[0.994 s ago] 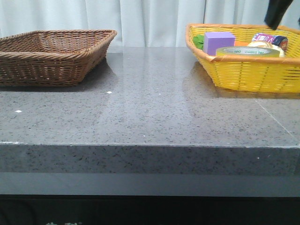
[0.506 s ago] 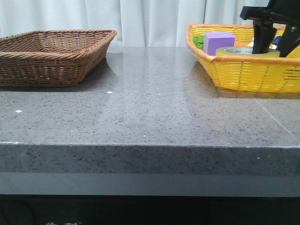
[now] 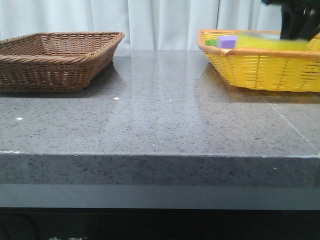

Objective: Transfer tape with both arms
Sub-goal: 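Reach the right gripper into the yellow basket and grasp the tape roll, then lift the tape roll out and set it on the table between baskets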

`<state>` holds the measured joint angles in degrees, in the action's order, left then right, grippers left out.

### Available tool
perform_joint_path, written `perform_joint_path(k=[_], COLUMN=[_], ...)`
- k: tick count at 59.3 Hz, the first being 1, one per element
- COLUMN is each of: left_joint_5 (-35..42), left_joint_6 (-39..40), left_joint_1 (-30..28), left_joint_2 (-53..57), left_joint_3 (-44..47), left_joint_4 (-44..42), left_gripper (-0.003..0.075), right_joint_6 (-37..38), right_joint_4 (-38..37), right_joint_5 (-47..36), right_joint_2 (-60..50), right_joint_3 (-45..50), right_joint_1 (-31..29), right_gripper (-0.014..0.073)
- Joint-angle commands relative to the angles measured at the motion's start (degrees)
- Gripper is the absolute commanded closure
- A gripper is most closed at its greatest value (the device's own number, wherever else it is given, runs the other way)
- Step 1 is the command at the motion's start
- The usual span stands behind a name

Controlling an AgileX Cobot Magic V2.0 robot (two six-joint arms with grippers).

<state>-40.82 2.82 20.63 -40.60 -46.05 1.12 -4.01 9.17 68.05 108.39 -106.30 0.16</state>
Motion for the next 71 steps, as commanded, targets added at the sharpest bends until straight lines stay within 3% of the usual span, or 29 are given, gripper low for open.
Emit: perform_joint_path(k=[1, 14, 41, 71], left_joint_5=[4.66, 4.66, 4.66, 4.66], left_joint_6=[0.02, 0.02, 0.12, 0.12], left_joint_1=[0.40, 0.40, 0.40, 0.40], left_joint_2=[-0.15, -0.15, -0.15, -0.15], left_joint_3=[-1.98, -1.98, -1.98, -1.98], left_joint_4=[0.55, 0.55, 0.64, 0.64], left_gripper=[0.0195, 0.0196, 0.0196, 0.0196], right_joint_6=[-0.51, -0.51, -0.61, -0.58], right_joint_4=[1.23, 2.46, -1.60, -9.17], right_joint_5=[-1.44, -3.82, -10.51, -11.21], right_joint_2=[-7.26, -13.56, -9.34, 1.18], right_joint_3=[-2.01, -2.01, -2.01, -2.01], right_joint_1=[0.11, 5.25, 28.28, 31.11], right_gripper=[0.0475, 0.0475, 0.0475, 0.0447])
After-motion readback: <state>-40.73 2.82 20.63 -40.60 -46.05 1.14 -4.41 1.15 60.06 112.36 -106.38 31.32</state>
